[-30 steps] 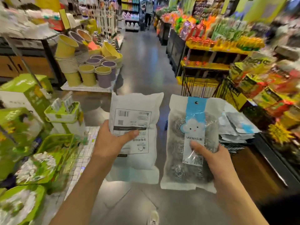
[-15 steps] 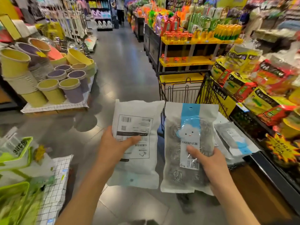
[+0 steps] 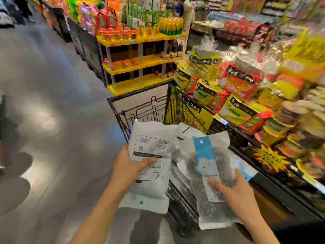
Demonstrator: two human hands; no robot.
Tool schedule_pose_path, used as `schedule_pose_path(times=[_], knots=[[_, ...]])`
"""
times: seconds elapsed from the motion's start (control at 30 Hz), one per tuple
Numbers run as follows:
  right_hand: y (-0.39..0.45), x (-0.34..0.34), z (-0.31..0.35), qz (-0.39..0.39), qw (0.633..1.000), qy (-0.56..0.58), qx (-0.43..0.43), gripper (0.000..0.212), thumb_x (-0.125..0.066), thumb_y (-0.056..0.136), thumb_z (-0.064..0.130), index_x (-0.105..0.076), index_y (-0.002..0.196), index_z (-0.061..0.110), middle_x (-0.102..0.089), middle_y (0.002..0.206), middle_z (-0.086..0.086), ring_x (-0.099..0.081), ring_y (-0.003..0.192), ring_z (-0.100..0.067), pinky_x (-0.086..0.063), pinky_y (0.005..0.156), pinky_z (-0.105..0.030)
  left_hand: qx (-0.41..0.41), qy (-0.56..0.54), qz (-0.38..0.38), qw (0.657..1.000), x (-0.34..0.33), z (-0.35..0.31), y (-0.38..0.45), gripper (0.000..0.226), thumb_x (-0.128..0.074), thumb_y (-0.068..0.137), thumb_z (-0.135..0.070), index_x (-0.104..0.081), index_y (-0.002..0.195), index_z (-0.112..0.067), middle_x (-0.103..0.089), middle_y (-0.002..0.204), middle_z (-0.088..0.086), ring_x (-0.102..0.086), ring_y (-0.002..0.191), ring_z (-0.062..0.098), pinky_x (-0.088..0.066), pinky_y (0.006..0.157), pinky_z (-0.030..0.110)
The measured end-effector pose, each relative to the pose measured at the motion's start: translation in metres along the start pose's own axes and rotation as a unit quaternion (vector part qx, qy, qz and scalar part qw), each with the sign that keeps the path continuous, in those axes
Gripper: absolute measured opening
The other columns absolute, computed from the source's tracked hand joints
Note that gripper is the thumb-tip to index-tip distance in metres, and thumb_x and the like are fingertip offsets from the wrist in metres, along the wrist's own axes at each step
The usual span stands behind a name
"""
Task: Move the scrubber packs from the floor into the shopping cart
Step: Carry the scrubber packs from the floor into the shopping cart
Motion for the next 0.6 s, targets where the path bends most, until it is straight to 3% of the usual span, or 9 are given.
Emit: schedule_pose_path(times=[0.07,0.13,0.23,0.37,0.5,0.6], knots=[[0.027,0.003,-0.008,-0.023,0.996,-0.083,-0.017,0.067,-0.080,0.076,0.060,-0.045,0.126,0.032,-0.060,0.094,0.017,-0.058,0.093,-0.017,-0.049,0.082,-0.039,-0.010,0.016,0.039,0.999,-0.015,-0.008,0.041,0.057,-0.094,0.068,-0.022,-0.064,0.115,-0.027,-0.077,0.105,-0.009,-0.074,0.099,0.014,-0.060,0.087,0.043],[0.050,0.005,-0.016,-0.028,0.987,-0.148,-0.051,0.079,-0.078,0.073,0.068,-0.044,0.131,0.028,-0.064,0.095,0.007,-0.061,0.087,-0.018,-0.051,0.078,-0.041,-0.011,0.037,0.079,0.996,-0.032,-0.015,0.076,0.060,-0.094,0.068,-0.019,-0.059,0.117,-0.026,-0.075,0.108,-0.008,-0.072,0.101,0.014,-0.060,0.087,0.042],[0.090,0.004,-0.030,-0.010,0.974,-0.216,-0.066,0.065,-0.074,0.072,0.074,-0.040,0.105,0.030,-0.064,0.090,0.011,-0.065,0.084,-0.016,-0.052,0.073,-0.041,-0.019,0.095,0.133,0.986,-0.058,-0.017,0.127,0.068,-0.096,0.062,-0.034,-0.058,0.118,-0.030,-0.075,0.108,-0.010,-0.072,0.098,0.011,-0.060,0.086,0.045],[0.146,-0.007,-0.067,0.064,0.952,-0.290,-0.071,0.067,-0.070,0.078,0.073,-0.038,0.123,0.035,-0.062,0.103,0.010,-0.058,0.092,-0.017,-0.046,0.071,-0.036,-0.033,0.186,0.187,0.964,-0.095,-0.019,0.177,0.060,-0.095,0.065,-0.033,-0.055,0.110,-0.030,-0.071,0.102,-0.011,-0.069,0.092,0.010,-0.059,0.080,0.040],[0.189,-0.024,-0.104,0.123,0.926,-0.354,-0.050,0.080,-0.067,0.079,0.074,-0.040,0.141,0.031,-0.067,0.117,0.004,-0.064,0.107,-0.022,-0.045,0.072,-0.035,-0.048,0.279,0.270,0.921,-0.120,-0.015,0.221,0.060,-0.094,0.065,-0.035,-0.055,0.110,-0.029,-0.070,0.102,-0.009,-0.069,0.091,0.011,-0.060,0.079,0.042],[0.210,-0.028,-0.120,0.108,0.915,-0.386,-0.045,0.077,-0.063,0.084,0.070,-0.038,0.147,0.032,-0.062,0.128,0.003,-0.062,0.115,-0.022,-0.049,0.085,-0.038,-0.075,0.350,0.335,0.871,-0.136,-0.011,0.256,0.060,-0.092,0.067,-0.036,-0.053,0.112,-0.034,-0.069,0.103,-0.014,-0.068,0.091,0.006,-0.059,0.076,0.037]])
Point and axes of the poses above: each hand's wrist, its own y-axis towards the middle knuckle, its own x-axis out of the back of the hand, z = x × y, the point moved 2 cm from there along y, towards the middle knuckle
